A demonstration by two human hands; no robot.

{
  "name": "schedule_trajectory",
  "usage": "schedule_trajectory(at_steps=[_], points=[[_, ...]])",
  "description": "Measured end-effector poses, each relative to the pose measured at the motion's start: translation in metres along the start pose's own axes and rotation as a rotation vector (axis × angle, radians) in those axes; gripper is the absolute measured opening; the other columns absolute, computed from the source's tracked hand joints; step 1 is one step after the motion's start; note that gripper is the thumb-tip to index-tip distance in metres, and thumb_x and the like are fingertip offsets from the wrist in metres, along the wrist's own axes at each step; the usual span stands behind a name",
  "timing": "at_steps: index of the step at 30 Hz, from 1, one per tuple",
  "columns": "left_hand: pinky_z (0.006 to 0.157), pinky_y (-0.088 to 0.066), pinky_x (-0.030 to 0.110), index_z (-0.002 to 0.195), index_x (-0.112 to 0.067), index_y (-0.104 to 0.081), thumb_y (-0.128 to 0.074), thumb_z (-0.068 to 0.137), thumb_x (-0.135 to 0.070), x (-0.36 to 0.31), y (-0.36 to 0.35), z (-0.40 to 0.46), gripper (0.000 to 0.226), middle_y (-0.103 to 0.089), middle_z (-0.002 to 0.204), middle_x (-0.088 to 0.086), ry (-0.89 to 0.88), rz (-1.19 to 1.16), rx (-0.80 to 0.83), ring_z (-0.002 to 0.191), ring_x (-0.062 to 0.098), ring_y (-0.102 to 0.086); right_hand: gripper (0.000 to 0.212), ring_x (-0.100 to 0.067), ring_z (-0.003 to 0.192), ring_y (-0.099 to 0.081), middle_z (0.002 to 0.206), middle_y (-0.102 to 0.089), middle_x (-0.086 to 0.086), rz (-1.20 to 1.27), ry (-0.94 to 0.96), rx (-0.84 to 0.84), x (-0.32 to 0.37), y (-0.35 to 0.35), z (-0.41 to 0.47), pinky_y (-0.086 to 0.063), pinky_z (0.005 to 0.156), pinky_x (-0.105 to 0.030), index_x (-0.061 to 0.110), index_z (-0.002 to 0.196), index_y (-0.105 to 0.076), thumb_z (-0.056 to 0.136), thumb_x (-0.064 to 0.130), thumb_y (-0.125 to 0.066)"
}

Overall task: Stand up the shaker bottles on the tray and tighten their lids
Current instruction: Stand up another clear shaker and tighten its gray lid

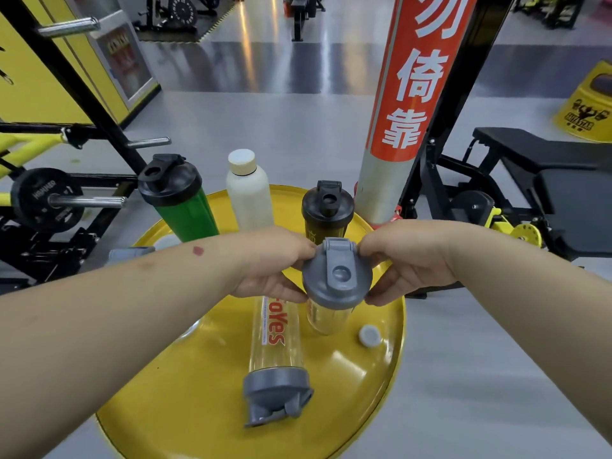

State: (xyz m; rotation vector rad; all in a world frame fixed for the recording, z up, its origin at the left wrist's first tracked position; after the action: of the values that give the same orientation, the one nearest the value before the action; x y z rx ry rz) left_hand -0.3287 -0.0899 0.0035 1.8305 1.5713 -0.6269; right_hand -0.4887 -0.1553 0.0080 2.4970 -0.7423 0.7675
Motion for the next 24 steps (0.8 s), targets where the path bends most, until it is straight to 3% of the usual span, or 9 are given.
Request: schedule_trajectory(at_steps=[2, 4, 7, 9, 12, 14, 18, 22, 24], points=[[0.097, -0.058, 0.047, 0.129, -0.012, -0.065, -0.049, 0.099, -0.007, 0.004, 0.019, 0.002, 0.035, -0.066, 0.133, 0.015, -0.068, 0.129, -0.151, 0.117, 0.039, -0.068, 0.036, -0.042, 0.097, -0.080, 0.126, -0.067, -0.013, -0.068, 0.008, -0.055, 0.005, 0.004, -0.003, -0.064, 0.094, -0.052, 0.006, 0.139, -0.054, 0.105, 0.019, -0.049], [0.098, -0.056, 0.040, 0.143, -0.020, -0.056, -0.048, 0.094, -0.006, 0.008, 0.035, 0.001, 0.051, -0.056, 0.145, 0.016, -0.104, 0.428, -0.268, 0.128, 0.035, -0.058, 0.037, -0.034, 0.093, -0.080, 0.118, -0.069, -0.008, -0.179, 0.051, -0.145, 0.017, 0.010, -0.006, -0.065, 0.092, -0.045, 0.008, 0.139, -0.057, 0.105, 0.019, -0.051], [0.086, -0.054, 0.033, 0.156, -0.024, -0.038, -0.053, 0.096, -0.020, 0.017, 0.037, -0.002, 0.062, -0.042, 0.157, 0.014, -0.068, 0.812, -0.283, 0.130, 0.032, -0.053, 0.036, -0.038, 0.110, -0.074, 0.129, -0.070, -0.018, -0.341, 0.178, -0.300, 0.048, 0.016, -0.014, -0.061, 0.095, -0.047, 0.003, 0.136, -0.061, 0.104, 0.013, -0.050], [0.091, -0.056, 0.038, 0.154, -0.018, -0.036, -0.057, 0.096, -0.036, 0.027, 0.033, 0.002, 0.064, -0.047, 0.151, 0.014, -0.008, 0.902, -0.266, 0.123, 0.032, -0.058, 0.037, -0.045, 0.123, -0.066, 0.134, -0.068, -0.027, -0.402, 0.252, -0.374, 0.068, 0.011, -0.020, -0.057, 0.100, -0.050, 0.000, 0.133, -0.065, 0.101, 0.012, -0.048], [0.086, -0.061, 0.045, 0.155, -0.015, -0.028, -0.062, 0.093, -0.049, 0.053, 0.025, 0.014, 0.078, -0.058, 0.138, 0.012, 0.108, 0.774, -0.222, 0.107, 0.034, -0.065, 0.038, -0.042, 0.111, -0.064, 0.130, -0.066, -0.026, -0.572, 0.338, -0.394, 0.093, -0.010, -0.031, -0.051, 0.081, -0.039, -0.002, 0.131, -0.067, 0.102, 0.008, -0.044], [0.086, -0.061, 0.051, 0.155, -0.019, -0.023, -0.066, 0.090, -0.047, 0.070, 0.022, 0.021, 0.083, -0.056, 0.138, 0.014, 0.162, 0.558, -0.210, 0.112, 0.037, -0.062, 0.037, -0.032, 0.096, -0.064, 0.120, -0.071, -0.019, -0.631, 0.388, -0.406, 0.103, -0.015, -0.034, -0.050, 0.070, -0.035, 0.005, 0.127, -0.071, 0.100, 0.009, -0.046], [0.081, -0.062, 0.054, 0.140, -0.022, -0.027, -0.074, 0.085, -0.038, 0.085, 0.024, 0.023, 0.074, -0.061, 0.118, 0.016, 0.193, 0.231, -0.236, 0.101, 0.038, -0.067, 0.040, -0.021, 0.103, -0.058, 0.124, -0.068, -0.003, -0.671, 0.444, -0.394, 0.116, -0.025, -0.029, -0.047, 0.071, -0.028, 0.022, 0.133, -0.068, 0.099, 0.015, -0.050], [0.083, -0.061, 0.050, 0.134, -0.023, -0.027, -0.076, 0.082, -0.035, 0.068, 0.048, 0.012, 0.073, -0.059, 0.115, 0.014, 0.103, 0.282, -0.330, 0.101, 0.035, -0.063, 0.045, -0.022, 0.112, -0.066, 0.129, -0.071, -0.001, -0.681, 0.453, -0.361, 0.125, -0.034, -0.027, -0.055, 0.093, -0.035, 0.023, 0.139, -0.064, 0.097, 0.014, -0.052], [0.076, -0.062, 0.044, 0.129, -0.023, -0.030, -0.077, 0.080, -0.036, 0.050, 0.065, 0.002, 0.070, -0.060, 0.110, 0.013, 0.021, 0.336, -0.406, 0.096, 0.032, -0.065, 0.044, -0.024, 0.111, -0.068, 0.125, -0.071, 0.000, -0.700, 0.456, -0.344, 0.130, -0.039, -0.025, -0.057, 0.098, -0.040, 0.024, 0.139, -0.065, 0.097, 0.015, -0.053]])
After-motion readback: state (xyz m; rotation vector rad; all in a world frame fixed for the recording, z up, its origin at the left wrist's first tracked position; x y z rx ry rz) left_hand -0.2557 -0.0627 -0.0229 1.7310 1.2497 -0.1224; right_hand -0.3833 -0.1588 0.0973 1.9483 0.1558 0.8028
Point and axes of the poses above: each hand's wrist, its own z-axis towards the middle knuckle, its own y-axis out of the back of the hand, x = y × z, the point moved 8 cm from there along z, towards the middle knuckle
